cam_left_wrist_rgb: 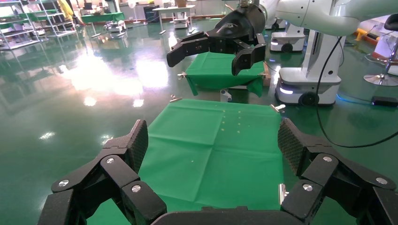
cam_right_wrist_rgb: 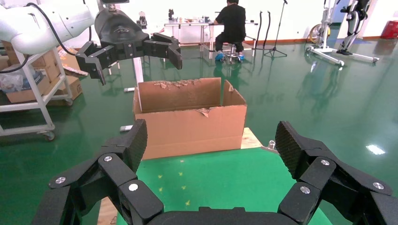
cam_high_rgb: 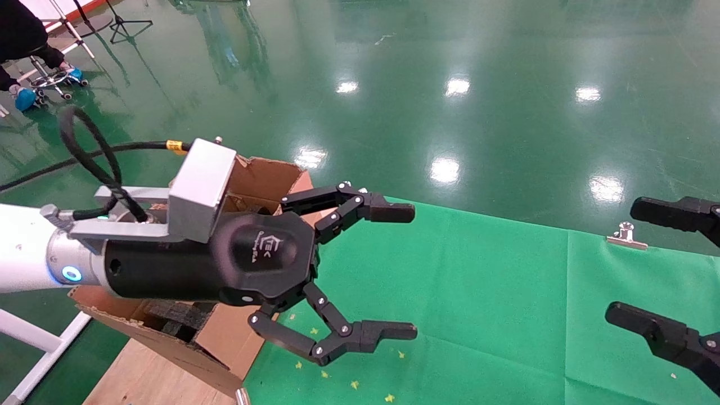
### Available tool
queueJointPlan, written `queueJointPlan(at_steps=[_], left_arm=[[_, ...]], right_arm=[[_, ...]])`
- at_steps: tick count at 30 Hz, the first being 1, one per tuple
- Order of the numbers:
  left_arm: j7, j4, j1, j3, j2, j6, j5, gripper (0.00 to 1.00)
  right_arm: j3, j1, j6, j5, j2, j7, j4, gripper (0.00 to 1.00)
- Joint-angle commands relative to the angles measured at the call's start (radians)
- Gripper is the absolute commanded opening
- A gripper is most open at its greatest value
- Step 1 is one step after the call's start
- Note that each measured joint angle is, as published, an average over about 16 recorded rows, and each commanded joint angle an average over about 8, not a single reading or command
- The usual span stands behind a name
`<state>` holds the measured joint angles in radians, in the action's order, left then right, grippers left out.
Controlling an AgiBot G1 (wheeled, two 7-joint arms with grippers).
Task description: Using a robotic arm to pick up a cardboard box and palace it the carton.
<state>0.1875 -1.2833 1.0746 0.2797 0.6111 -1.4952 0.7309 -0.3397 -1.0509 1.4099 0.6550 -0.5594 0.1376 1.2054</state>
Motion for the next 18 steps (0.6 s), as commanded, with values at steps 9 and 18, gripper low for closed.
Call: queueJointPlan(at_steps=[9, 18], left_arm=[[0.0, 0.0, 0.0, 0.0, 0.0, 0.0, 0.0, 1.0], [0.0, 0.0, 0.0, 0.0, 0.0, 0.0, 0.0, 1.0]], right_arm=[[0.0, 0.0, 0.0, 0.0, 0.0, 0.0, 0.0, 1.0], [0.0, 0.0, 0.0, 0.0, 0.0, 0.0, 0.0, 1.0]])
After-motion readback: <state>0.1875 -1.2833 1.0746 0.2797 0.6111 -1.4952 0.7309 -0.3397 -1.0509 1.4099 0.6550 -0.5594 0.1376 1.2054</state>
